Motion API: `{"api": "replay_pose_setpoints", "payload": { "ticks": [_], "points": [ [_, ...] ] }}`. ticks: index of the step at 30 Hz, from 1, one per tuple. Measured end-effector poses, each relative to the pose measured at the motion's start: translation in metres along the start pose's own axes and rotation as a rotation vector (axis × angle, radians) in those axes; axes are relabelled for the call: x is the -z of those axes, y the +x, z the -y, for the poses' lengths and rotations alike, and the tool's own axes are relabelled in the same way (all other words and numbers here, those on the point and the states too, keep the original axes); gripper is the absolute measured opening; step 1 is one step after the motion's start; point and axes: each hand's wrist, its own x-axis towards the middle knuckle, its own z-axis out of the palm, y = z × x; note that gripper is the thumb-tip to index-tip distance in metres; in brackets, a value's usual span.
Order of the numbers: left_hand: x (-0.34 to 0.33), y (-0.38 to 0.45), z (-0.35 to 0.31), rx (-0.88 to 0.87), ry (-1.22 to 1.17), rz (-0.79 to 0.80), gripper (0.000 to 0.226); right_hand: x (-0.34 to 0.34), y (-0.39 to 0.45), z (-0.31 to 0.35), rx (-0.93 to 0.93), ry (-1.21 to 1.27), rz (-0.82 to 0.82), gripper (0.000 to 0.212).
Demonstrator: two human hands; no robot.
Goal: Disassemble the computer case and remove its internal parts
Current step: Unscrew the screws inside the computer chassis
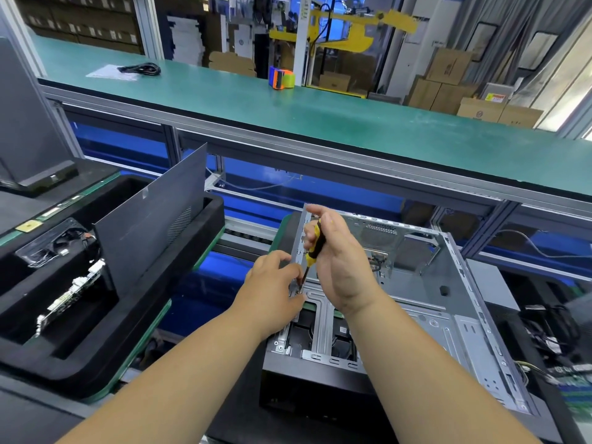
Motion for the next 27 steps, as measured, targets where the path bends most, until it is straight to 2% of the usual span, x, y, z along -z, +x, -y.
{"api": "replay_pose_setpoints", "payload": {
  "ticks": [3,6,11,18,23,27],
  "points": [
    [-0.002,0.003,-0.002,0.008,0.038,-0.001,0.030,-0.001,0.003,-0.001,0.004,-0.058,-0.054,0.017],
    [-0.003,0.003,-0.003,0.023,0.048,0.004,0.029,0.002,0.006,0.000,0.001,-0.072,-0.061,0.022],
    [-0.004,0.004,-0.003,0.001,0.101,-0.008,0.032,0.007,0.010,0.002,-0.022,0.055,-0.006,0.023],
    [-0.004,0.005,-0.005,0.007,0.121,-0.011,0.030,0.005,0.017,0.002,-0.058,0.012,-0.073,0.031],
    [-0.003,0.004,-0.004,0.010,0.122,-0.014,0.031,-0.004,0.018,-0.001,-0.043,0.000,-0.012,0.048],
    [-0.001,0.005,-0.007,0.021,0.124,-0.012,0.028,-0.009,0.016,-0.001,-0.068,0.011,0.015,0.045]
  ]
}}
